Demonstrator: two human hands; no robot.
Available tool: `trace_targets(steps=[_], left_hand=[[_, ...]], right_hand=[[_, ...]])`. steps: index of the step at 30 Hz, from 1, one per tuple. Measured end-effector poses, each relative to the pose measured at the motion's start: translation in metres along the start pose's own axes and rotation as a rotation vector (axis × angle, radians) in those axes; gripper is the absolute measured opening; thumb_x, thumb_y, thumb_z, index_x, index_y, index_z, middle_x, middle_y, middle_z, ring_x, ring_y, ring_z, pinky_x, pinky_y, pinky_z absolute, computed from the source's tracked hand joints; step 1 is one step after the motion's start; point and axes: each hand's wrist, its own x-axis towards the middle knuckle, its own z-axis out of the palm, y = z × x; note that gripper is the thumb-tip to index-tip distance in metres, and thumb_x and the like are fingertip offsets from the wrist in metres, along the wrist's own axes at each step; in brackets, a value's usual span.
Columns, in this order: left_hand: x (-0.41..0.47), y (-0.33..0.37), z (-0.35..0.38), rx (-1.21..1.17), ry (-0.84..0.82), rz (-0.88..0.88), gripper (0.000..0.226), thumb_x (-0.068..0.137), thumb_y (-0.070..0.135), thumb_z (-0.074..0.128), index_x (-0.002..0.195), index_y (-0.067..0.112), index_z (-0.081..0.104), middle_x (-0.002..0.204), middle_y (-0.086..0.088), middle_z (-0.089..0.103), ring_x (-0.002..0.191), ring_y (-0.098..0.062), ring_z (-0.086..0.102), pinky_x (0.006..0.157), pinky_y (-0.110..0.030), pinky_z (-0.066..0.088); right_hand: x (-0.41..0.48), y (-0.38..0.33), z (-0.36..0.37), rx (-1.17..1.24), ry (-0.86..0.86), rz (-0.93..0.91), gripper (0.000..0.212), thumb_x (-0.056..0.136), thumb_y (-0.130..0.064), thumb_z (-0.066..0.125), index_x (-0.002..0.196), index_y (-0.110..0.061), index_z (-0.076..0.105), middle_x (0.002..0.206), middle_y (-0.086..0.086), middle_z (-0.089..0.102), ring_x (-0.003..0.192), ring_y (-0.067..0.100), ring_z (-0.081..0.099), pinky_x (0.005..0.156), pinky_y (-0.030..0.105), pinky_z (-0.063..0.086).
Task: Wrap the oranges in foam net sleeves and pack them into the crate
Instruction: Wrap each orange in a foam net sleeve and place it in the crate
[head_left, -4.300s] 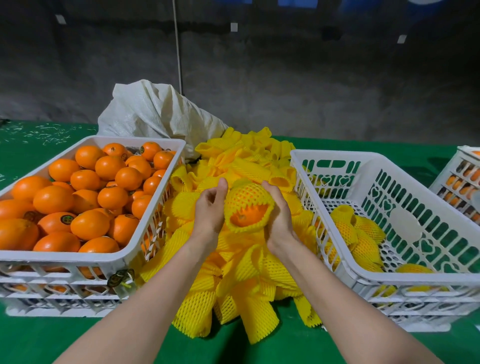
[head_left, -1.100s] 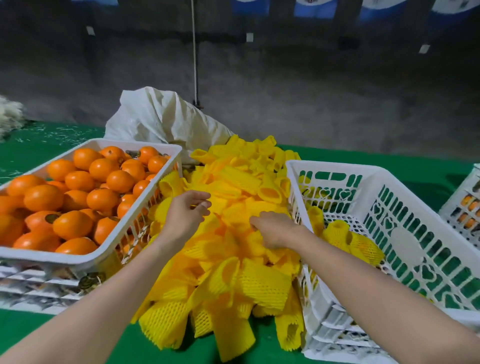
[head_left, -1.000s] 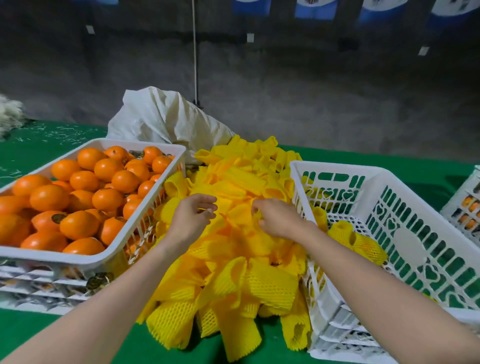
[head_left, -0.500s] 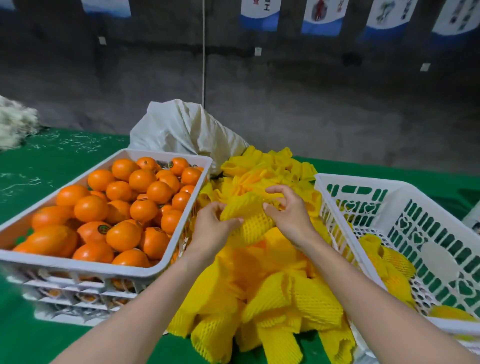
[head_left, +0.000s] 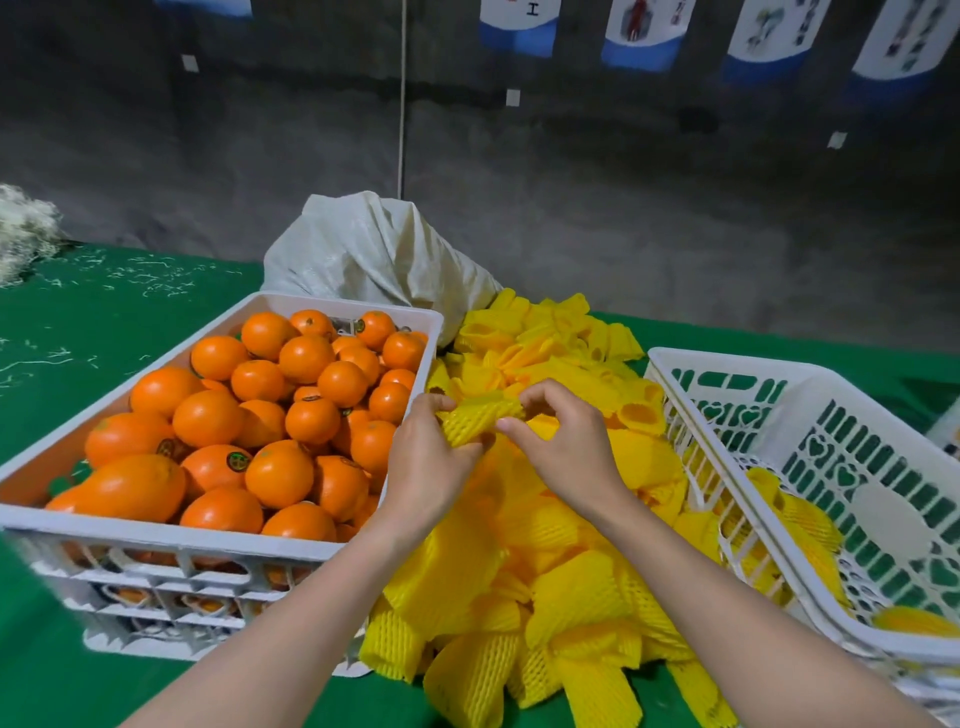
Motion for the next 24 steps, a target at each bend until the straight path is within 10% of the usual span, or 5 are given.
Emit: trace_targets(steps=[8,13,17,20,24], left_hand=[[-0.002,0.002,0.008,-0.184,-0.054,-0.045,0.03,0.081,0.016,0.074,0.074,0.029,0.048,0.073,0.012,0.052,0.063,0.007,0.053,0.049,-0.011,0.038],[-0.002,-0.001,0.009,-0.192,-0.028,-0.005,0.025,0.081,0.0,0.064,0.079,0.02,0.048,0.073,-0.002,0.053,0.061,-0.02,0.052,0.05,-0.034,0.043],[0.0,0.004,0.003,-0.315,-0.168,-0.053,0.021,0.083,0.012,0.07,0.083,0.028,0.055,0.074,0.013,0.063,0.066,-0.004,0.057,0.051,-0.013,0.043],[0.009,-0.001,-0.008,-0.824,-0.334,-0.304,0.027,0.087,0.044,0.058,0.079,0.026,0.075,0.082,0.017,0.073,0.083,-0.008,0.068,0.07,-0.026,0.053],[0.016,-0.007,-0.004,-0.752,-0.184,-0.353,0.028,0.095,-0.007,0.044,0.107,0.005,0.066,0.097,0.007,0.068,0.077,-0.004,0.064,0.065,-0.019,0.054]], right_hand=[[-0.003,0.015,0.002,0.218,0.077,0.284,0.022,0.082,-0.022,0.071,0.069,-0.014,0.055,0.062,-0.009,0.051,0.06,0.005,0.046,0.058,0.022,0.037],[0.002,0.01,0.007,0.274,-0.022,0.204,0.025,0.079,-0.014,0.073,0.062,-0.012,0.055,0.064,0.001,0.055,0.065,0.012,0.048,0.062,0.032,0.04],[0.012,0.003,0.01,0.207,0.031,0.136,0.032,0.085,-0.01,0.061,0.065,-0.01,0.036,0.066,0.007,0.031,0.063,0.018,0.029,0.055,0.037,0.027],[0.02,0.001,0.011,0.471,-0.074,0.301,0.017,0.086,-0.017,0.057,0.091,-0.001,0.053,0.087,0.01,0.051,0.08,0.019,0.048,0.07,0.037,0.041],[0.024,0.005,0.017,0.515,0.027,0.48,0.054,0.094,-0.023,0.054,0.142,-0.007,0.035,0.139,0.006,0.043,0.127,0.016,0.039,0.1,0.03,0.035]])
